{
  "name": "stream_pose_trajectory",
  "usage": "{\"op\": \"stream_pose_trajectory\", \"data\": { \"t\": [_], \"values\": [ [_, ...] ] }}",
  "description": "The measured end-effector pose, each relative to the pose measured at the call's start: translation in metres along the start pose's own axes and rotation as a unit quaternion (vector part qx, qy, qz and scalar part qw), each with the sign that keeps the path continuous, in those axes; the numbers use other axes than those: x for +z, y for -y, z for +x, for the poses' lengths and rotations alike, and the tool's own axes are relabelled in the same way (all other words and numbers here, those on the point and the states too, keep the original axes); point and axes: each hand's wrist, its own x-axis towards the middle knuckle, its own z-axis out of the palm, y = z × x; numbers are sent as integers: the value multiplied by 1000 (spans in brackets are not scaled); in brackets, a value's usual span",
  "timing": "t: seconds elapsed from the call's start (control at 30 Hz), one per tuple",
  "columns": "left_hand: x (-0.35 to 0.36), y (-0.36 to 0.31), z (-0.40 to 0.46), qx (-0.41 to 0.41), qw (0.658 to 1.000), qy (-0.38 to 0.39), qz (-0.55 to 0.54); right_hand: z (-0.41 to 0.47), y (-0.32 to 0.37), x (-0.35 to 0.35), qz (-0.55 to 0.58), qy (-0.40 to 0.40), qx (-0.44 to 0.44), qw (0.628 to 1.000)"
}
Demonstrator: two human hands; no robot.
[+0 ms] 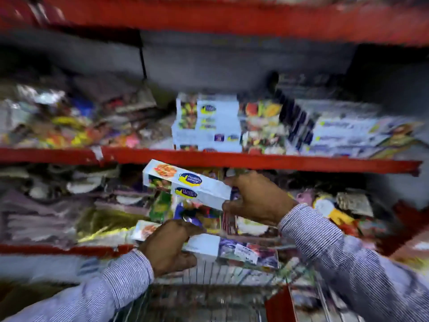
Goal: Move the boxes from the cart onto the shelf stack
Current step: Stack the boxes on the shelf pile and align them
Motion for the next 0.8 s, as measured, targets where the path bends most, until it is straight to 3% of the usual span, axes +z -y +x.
{"op": "stream_pose_trajectory", "data": {
  "t": [0.23, 0.43, 0.73, 0.8],
  "values": [
    [-123, -45, 61, 39, 994, -101, -26, 41, -11, -108, -48, -85, -18, 995],
    [-168, -44, 114, 22, 993, -111, -20, 80, -39, -153, -83, -102, -4, 991],
    [-174, -24, 169, -36, 998, -49, -28, 154, -100, -101, -80, -17, 67, 994],
    [-173, -17, 175, -42, 997, -53, -34, 160, -104, -93, -64, -32, 58, 996]
  ]
}}
